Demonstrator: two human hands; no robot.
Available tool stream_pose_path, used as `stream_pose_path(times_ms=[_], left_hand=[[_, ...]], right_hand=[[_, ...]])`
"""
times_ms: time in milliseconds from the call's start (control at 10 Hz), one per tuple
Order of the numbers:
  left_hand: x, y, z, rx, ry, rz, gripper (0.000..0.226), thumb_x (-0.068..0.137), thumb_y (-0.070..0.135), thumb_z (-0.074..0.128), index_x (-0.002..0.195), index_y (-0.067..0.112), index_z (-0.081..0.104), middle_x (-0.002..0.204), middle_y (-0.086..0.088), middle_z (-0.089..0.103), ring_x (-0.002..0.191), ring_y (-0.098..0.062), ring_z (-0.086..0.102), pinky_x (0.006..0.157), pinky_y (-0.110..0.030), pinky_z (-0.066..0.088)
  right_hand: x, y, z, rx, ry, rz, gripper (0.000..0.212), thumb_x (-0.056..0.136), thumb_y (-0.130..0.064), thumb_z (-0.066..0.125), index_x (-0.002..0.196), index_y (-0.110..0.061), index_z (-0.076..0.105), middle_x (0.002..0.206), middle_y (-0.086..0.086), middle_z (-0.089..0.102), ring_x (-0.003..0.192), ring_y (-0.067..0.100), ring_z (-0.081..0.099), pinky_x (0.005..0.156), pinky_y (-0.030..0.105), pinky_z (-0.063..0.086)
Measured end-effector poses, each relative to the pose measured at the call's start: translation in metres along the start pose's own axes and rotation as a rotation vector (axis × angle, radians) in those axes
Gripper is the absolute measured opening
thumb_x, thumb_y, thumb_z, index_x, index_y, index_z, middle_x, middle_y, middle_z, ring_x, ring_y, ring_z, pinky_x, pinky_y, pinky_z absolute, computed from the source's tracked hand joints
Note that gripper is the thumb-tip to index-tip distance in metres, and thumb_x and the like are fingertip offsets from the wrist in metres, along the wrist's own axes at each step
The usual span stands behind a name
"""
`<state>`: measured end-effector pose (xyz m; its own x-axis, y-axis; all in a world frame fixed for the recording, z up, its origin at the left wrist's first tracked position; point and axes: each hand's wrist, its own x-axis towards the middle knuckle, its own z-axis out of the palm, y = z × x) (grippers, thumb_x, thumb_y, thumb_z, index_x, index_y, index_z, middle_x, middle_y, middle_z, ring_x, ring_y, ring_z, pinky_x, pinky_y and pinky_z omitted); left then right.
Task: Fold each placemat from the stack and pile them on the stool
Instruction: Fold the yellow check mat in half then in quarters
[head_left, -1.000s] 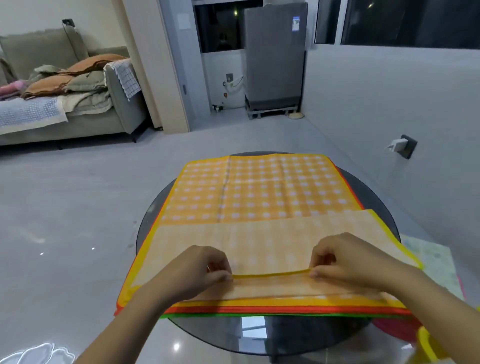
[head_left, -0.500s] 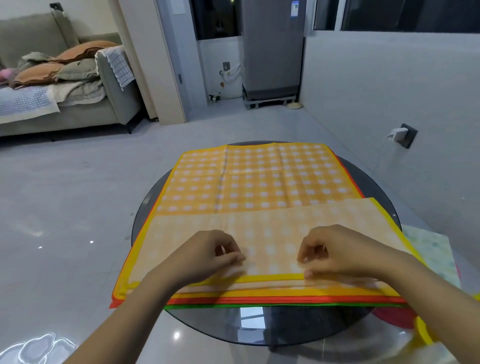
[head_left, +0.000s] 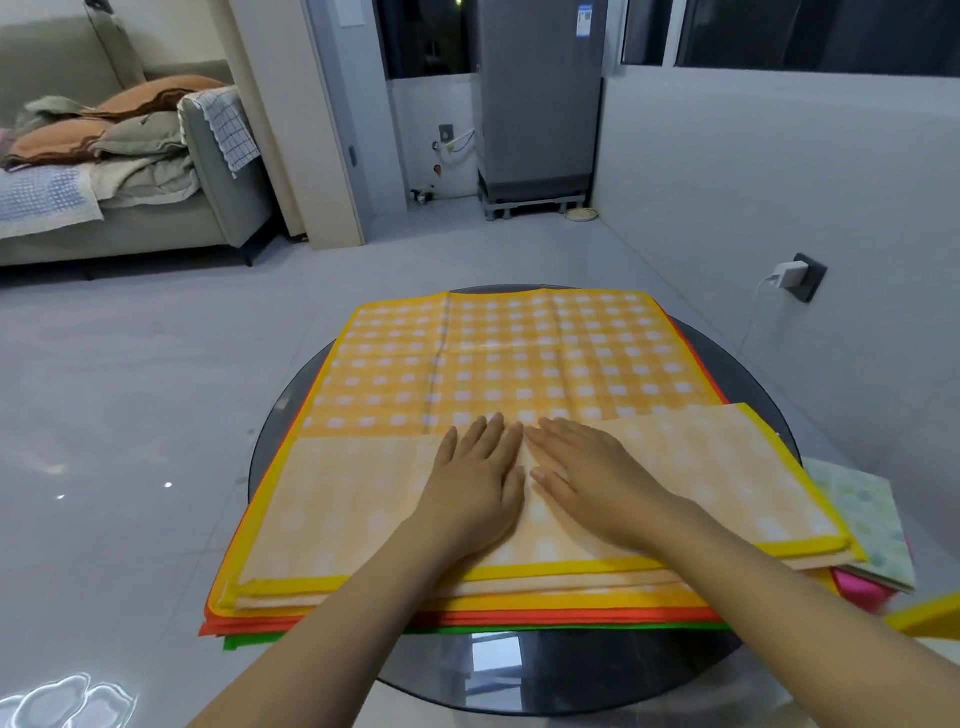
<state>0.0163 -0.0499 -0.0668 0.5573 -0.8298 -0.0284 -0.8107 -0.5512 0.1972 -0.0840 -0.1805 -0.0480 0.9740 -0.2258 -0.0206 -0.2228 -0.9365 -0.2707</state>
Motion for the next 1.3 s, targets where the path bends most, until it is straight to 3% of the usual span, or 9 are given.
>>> stream_pose_path(times_ms=[200, 600, 900, 1000, 1300], left_hand=[[-0.001, -0.004, 0.007, 0.073, -0.011, -0.008, 0.057, 0.098, 0.046, 0.008, 0.151, 0.029, -0.003, 0.159, 0.005, -0.008, 0.146, -0.012, -0.011, 0.119, -0.041, -0.007], [-0.001, -0.001, 0.005, 0.077, -0.020, -0.022, 0.055, 0.100, 0.044, 0.011, 0.150, 0.031, -0.006, 0.158, 0.008, -0.012, 0.145, -0.012, -0.014, 0.119, -0.042, -0.009], [-0.001, 0.000, 0.004, 0.082, -0.022, -0.027, 0.054, 0.100, 0.044, 0.010, 0.150, 0.032, -0.006, 0.158, 0.007, -0.012, 0.145, -0.011, -0.014, 0.119, -0.042, -0.009], [-0.001, 0.001, 0.004, 0.081, -0.022, -0.029, 0.055, 0.100, 0.045, 0.010, 0.150, 0.032, -0.006, 0.158, 0.007, -0.012, 0.145, -0.011, -0.014, 0.119, -0.042, -0.008], [0.001, 0.002, 0.005, 0.074, -0.019, -0.031, 0.055, 0.100, 0.043, 0.012, 0.151, 0.031, -0.005, 0.159, 0.007, -0.011, 0.146, -0.012, -0.013, 0.119, -0.043, -0.008]], right_hand=[[0.005, 0.011, 0.021, -0.077, -0.009, 0.029, 0.057, 0.099, -0.047, 0.015, 0.150, -0.028, -0.002, 0.158, -0.010, -0.005, 0.145, 0.006, -0.010, 0.116, 0.028, -0.008], [-0.025, 0.093, -0.001, -0.127, 0.032, 0.346, 0.066, 0.093, -0.059, 0.007, 0.150, -0.028, -0.004, 0.158, -0.008, -0.010, 0.145, 0.008, -0.011, 0.118, 0.032, -0.007], [-0.027, 0.104, -0.003, -0.142, 0.040, 0.409, 0.070, 0.090, -0.064, 0.008, 0.150, -0.029, -0.004, 0.158, -0.003, -0.009, 0.145, 0.013, -0.012, 0.119, 0.036, -0.006], [-0.023, 0.099, -0.004, -0.117, 0.054, 0.401, 0.067, 0.093, -0.059, 0.011, 0.150, -0.027, -0.005, 0.158, -0.001, -0.009, 0.146, 0.015, -0.012, 0.119, 0.036, -0.006], [0.000, 0.038, 0.006, -0.010, 0.025, 0.064, 0.057, 0.100, -0.045, 0.018, 0.150, -0.028, -0.001, 0.159, -0.003, -0.005, 0.145, 0.010, -0.009, 0.117, 0.030, -0.008]])
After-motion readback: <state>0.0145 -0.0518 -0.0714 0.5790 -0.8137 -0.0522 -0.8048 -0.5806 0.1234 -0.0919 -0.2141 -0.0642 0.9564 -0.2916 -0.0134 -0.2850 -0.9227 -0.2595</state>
